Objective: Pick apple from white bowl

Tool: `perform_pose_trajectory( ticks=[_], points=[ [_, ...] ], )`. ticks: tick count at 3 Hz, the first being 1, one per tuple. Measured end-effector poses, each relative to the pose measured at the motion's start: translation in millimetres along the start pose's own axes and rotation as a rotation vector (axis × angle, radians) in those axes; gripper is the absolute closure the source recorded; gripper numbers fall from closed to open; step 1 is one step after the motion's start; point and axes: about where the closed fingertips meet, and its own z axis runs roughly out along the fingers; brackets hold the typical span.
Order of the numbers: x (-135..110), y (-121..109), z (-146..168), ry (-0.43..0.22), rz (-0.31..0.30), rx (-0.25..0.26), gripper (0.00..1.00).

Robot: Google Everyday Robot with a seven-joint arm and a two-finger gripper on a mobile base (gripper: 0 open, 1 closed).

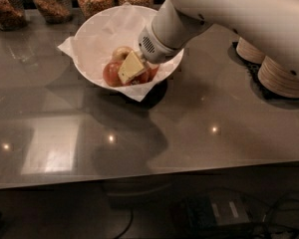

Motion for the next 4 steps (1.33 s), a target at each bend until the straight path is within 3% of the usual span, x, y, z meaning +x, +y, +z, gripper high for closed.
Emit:
perform_pose_trajectory(
  ticks=[2,4],
  points=[
    [5.4,0.8,12.3,0.042,0.062,0.039,0.48],
    [6.4,2.4,18.4,0.054,0.078,0.039,0.44]
  ],
)
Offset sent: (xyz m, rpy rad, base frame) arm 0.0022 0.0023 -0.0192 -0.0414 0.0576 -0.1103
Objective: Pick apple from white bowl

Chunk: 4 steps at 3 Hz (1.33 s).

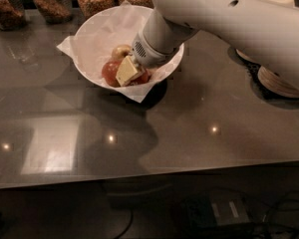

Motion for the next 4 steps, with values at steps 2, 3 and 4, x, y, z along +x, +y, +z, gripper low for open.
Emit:
perform_pose_trajectory(
  ticks=[2,3,4],
  points=[
    [-8.4,5.5,2.5,-0.019,-0.004,-0.021,0.38],
    [-16.8,8.3,-3.1,-0.041,-0.009,-0.022,0.38],
    [-17.9,8.7,-3.3,-0.043,-0.008,-0.019,0.38]
  ],
)
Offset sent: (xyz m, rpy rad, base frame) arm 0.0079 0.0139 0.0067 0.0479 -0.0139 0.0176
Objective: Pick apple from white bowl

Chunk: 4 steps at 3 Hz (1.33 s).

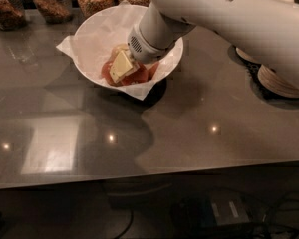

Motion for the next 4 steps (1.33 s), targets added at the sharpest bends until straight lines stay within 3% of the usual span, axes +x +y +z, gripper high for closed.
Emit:
perform_pose_trajectory(
  ticks=[4],
  points=[
    [10.5,-12.7,16.3,0.045,-0.035,0.133,0.4]
  ],
)
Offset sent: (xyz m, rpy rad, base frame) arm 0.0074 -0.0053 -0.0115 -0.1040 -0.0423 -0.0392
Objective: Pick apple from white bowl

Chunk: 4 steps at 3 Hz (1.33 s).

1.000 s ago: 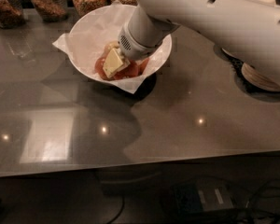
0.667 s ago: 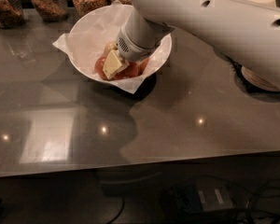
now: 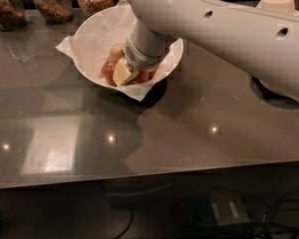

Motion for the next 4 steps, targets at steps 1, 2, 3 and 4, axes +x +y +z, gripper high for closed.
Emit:
perform_pose_trajectory(
  ticks=[1,2,3,4],
  points=[
    [4.3,-3.7,4.2,0.011,-0.002,0.019,0.47],
    [4.3,-3.7,4.1,0.011,-0.002,0.019,0.66],
    [2.2,-4.5,-3.1,-0.008,-0.039,0.028,0.89],
    [-3.6,-6.7,-18.4,-0.045,-0.084,0.041,1.0]
  ],
)
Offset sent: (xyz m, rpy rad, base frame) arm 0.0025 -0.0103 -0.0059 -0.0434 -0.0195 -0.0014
